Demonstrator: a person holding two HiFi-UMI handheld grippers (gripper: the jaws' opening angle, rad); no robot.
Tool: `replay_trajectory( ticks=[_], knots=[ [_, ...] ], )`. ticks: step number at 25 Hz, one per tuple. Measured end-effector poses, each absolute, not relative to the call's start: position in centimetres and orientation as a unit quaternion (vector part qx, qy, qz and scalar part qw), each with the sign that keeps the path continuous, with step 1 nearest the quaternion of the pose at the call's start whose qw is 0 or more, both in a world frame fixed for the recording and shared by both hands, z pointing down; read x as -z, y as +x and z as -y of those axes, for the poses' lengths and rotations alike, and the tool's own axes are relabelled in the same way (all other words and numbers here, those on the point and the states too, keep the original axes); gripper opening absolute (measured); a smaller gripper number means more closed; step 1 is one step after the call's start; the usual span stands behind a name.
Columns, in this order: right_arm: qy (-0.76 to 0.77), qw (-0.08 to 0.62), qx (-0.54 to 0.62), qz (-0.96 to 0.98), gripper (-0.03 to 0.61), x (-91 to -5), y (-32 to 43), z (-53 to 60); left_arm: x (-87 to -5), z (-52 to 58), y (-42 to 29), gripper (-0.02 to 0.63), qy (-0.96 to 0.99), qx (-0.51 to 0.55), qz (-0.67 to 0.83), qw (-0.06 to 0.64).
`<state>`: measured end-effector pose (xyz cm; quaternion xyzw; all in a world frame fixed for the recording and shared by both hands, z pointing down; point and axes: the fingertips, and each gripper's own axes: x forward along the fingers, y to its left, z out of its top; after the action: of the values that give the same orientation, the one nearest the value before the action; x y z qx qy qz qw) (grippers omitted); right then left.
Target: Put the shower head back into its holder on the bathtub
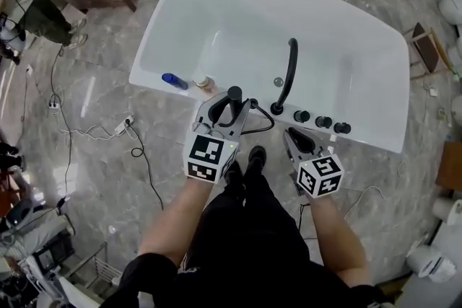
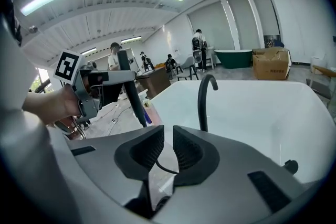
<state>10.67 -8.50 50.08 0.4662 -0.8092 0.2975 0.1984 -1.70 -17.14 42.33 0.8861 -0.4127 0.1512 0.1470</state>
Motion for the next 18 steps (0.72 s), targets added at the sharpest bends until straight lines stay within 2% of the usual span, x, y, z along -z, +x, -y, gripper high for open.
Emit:
replay_trajectory(
  ticks=[10, 18],
  knots=[
    [0.467, 0.232, -0.335, 0.785, 0.103, -60.4, 8.1, 8.0, -50.8, 16.9, -3.3, 0.143, 0.887, -0.164, 0.397, 0.171],
    [0.483, 0.253, -0.335, 0.768, 0.126, -70.2, 9.9, 11.7, -57.4, 18.6, -1.8, 0.143, 0.890, -0.170, 0.383, 0.178]
  ],
)
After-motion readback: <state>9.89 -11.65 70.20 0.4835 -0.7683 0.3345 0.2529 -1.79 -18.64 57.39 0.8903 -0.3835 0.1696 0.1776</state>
